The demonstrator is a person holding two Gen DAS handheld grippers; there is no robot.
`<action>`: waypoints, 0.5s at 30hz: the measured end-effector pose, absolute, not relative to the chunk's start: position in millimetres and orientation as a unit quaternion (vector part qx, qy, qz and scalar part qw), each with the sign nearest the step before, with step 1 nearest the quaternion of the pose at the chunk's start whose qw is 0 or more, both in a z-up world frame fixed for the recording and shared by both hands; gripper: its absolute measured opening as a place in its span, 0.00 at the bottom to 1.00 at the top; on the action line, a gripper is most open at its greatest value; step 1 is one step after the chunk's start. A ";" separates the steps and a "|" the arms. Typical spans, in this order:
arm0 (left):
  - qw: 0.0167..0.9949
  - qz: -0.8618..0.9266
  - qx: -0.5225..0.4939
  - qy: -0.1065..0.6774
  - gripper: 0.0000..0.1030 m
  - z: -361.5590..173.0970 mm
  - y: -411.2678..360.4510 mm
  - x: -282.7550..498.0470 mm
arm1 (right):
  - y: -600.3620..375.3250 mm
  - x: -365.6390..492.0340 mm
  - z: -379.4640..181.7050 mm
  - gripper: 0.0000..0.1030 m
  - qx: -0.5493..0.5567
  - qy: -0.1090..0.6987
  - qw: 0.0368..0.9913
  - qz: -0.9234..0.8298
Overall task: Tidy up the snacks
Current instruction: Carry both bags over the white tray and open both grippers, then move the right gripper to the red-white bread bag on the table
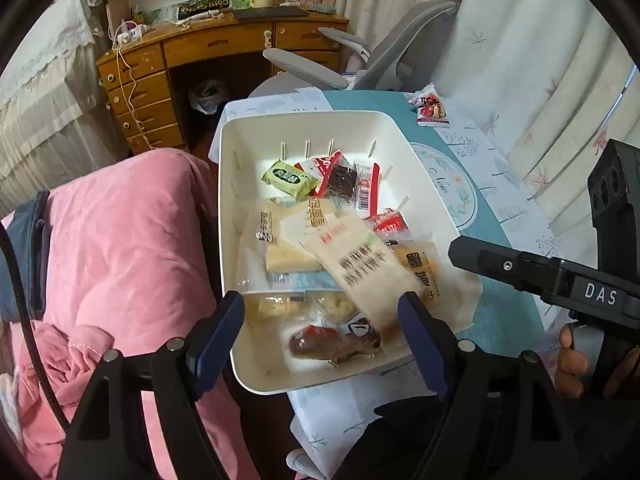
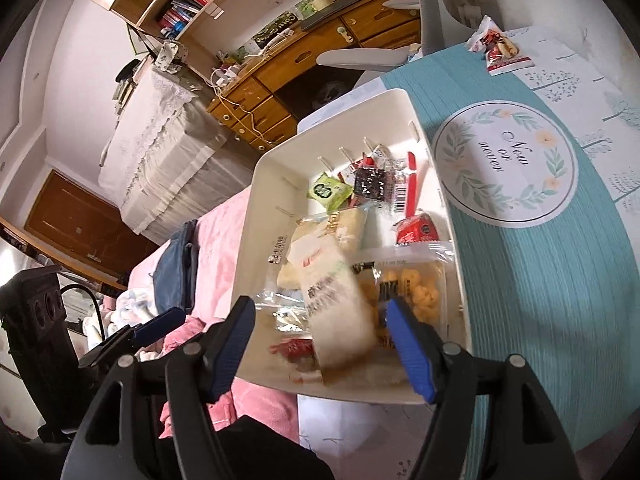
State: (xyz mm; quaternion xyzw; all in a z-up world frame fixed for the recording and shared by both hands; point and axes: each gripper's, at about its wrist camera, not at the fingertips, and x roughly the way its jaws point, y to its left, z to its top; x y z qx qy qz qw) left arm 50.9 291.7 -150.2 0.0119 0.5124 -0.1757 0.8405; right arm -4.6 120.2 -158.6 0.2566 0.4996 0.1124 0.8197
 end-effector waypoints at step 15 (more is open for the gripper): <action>0.833 -0.145 0.011 0.534 0.77 -151.9 272.6 53.0 | 91.9 -6.3 -144.1 0.67 0.228 0.495 0.836 0.067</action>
